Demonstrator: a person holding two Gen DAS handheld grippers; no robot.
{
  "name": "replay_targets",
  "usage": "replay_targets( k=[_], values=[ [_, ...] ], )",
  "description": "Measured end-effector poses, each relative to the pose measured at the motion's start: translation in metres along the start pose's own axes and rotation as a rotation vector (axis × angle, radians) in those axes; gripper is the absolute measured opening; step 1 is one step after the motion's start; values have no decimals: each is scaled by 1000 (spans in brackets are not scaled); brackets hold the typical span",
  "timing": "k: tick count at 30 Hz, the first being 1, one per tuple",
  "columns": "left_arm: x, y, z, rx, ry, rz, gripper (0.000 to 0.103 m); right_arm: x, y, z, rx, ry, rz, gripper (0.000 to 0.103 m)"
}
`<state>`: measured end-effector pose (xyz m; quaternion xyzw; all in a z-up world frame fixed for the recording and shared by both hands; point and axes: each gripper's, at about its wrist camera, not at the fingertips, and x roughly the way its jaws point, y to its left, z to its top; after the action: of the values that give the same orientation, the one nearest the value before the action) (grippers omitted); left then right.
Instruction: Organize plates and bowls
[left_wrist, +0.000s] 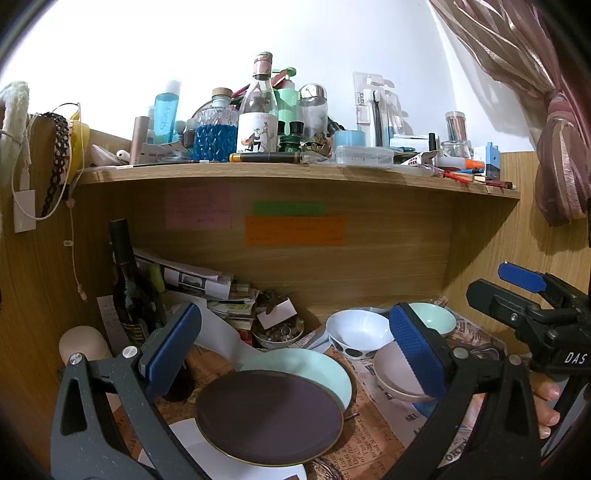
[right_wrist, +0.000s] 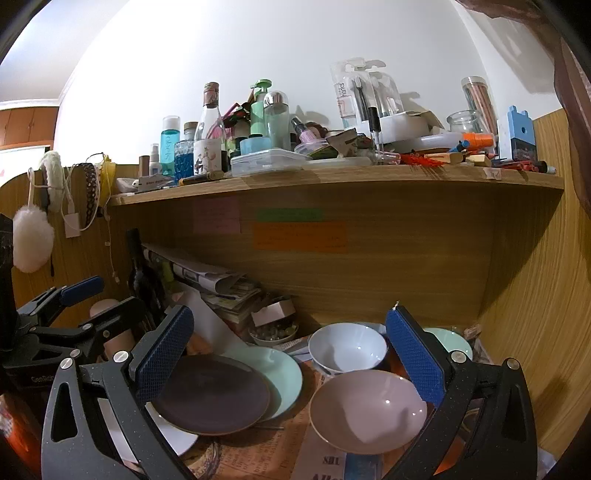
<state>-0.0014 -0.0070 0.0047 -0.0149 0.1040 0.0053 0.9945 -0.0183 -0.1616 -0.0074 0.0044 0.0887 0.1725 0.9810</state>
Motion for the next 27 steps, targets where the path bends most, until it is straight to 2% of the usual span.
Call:
replay_targets(
  k=[27],
  values=[
    [-5,0,2,-5,-23,8,103,-6,0,3,5,-21,-4,103]
  ],
)
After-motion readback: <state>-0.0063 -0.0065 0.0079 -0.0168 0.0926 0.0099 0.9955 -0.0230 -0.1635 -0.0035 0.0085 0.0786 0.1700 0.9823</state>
